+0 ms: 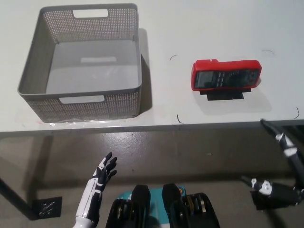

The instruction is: Use the right hand to pick up a multimeter on the right side and put it into a container on the left side

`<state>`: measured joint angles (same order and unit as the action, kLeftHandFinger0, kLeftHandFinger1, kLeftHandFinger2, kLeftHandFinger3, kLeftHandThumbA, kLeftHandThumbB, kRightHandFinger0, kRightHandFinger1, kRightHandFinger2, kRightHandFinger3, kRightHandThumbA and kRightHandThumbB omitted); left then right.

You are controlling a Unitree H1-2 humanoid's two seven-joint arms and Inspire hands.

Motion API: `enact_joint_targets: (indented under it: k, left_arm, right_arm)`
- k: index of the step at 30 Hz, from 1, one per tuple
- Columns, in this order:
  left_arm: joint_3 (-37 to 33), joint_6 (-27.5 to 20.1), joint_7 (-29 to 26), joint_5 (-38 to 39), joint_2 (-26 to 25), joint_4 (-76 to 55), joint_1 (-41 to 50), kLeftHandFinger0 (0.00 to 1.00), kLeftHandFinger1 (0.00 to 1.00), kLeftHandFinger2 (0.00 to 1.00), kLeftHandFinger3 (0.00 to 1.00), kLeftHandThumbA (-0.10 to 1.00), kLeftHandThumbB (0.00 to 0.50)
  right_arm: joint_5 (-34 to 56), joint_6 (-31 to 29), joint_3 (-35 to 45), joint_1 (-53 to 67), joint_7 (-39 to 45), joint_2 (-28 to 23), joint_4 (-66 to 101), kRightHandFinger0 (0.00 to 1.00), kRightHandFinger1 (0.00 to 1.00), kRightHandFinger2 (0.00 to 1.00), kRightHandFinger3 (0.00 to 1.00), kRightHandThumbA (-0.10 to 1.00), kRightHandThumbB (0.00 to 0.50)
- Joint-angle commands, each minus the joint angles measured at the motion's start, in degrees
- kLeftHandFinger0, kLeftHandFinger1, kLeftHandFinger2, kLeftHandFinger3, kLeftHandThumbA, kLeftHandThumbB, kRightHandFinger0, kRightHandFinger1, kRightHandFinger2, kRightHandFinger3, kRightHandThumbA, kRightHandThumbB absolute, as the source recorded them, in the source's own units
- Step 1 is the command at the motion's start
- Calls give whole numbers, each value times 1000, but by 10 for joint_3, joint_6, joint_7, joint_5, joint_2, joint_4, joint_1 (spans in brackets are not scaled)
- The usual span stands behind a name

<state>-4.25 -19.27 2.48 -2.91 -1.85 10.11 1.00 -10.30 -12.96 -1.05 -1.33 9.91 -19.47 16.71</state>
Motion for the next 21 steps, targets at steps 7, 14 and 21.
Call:
enact_joint_targets:
  k: [7,14,21]
  left_arm:
    - [-3,-54,11,12,-4,2,4,1000,1000,1000,1000,1000,493]
    - [-1,-57,6,5,-5,3,16,1000,1000,1000,1000,1000,482]
    - [1,-61,1,2,-3,9,16,1000,1000,1000,1000,1000,496]
  right_arm:
    - [-221,345,-32,-334,244,-177,130,1000,1000,1000,1000,1000,455]
    - [-235,343,-132,-524,293,-164,-85,1000,1000,1000,1000,1000,466]
    - [-266,318,-213,-658,294,-116,-306,1000,1000,1000,1000,1000,500]
